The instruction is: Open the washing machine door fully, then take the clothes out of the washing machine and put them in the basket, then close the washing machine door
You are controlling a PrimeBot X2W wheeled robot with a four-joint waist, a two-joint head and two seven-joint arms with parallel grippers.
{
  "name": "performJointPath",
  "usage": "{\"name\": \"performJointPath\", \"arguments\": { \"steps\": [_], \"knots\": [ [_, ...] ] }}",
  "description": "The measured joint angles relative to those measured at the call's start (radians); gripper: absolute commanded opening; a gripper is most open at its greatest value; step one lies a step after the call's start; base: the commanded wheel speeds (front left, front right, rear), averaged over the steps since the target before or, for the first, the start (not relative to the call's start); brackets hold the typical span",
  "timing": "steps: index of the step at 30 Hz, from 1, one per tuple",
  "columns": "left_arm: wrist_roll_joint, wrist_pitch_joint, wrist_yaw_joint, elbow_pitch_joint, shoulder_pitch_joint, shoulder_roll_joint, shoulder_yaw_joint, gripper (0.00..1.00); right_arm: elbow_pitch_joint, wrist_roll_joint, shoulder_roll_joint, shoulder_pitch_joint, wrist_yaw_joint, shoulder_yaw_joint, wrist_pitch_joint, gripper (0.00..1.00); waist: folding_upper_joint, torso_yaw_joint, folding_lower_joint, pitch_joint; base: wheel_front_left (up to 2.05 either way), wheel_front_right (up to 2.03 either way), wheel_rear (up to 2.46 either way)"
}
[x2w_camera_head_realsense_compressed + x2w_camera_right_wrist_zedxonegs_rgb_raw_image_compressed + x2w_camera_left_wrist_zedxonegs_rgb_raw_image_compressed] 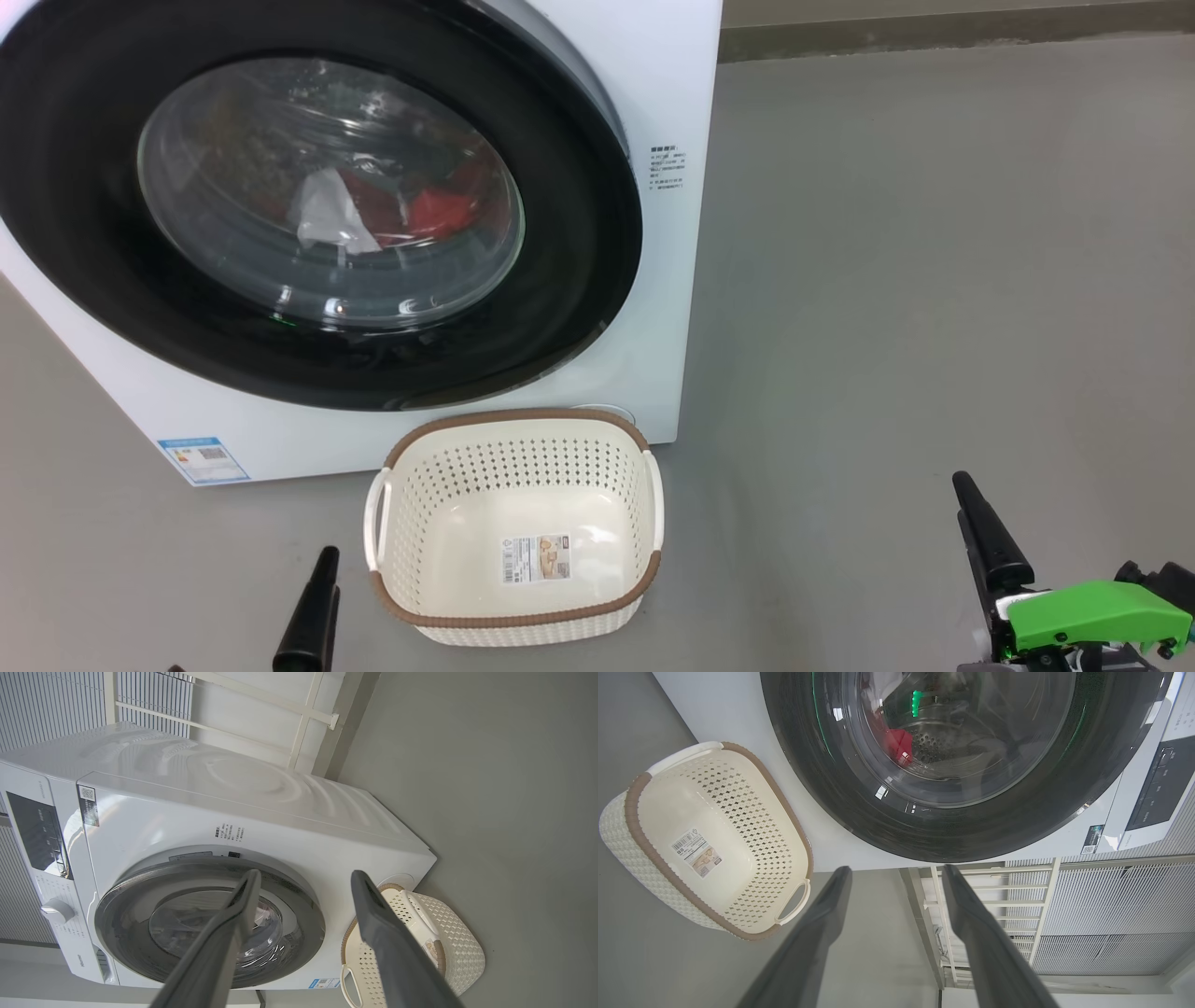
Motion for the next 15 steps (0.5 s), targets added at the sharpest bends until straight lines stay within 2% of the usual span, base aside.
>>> {"name": "performJointPath", "arguments": {
  "steps": [15],
  "knots": [
    [0.207,-0.044,0.0,-0.04,-0.019,0.002,-0.024,1.0,-0.035,-0.224,0.003,-0.009,0.0,0.01,-0.044,1.0,0.0,0.002,-0.0001,-0.002,0.0,0.0,0.0]
  ]
}}
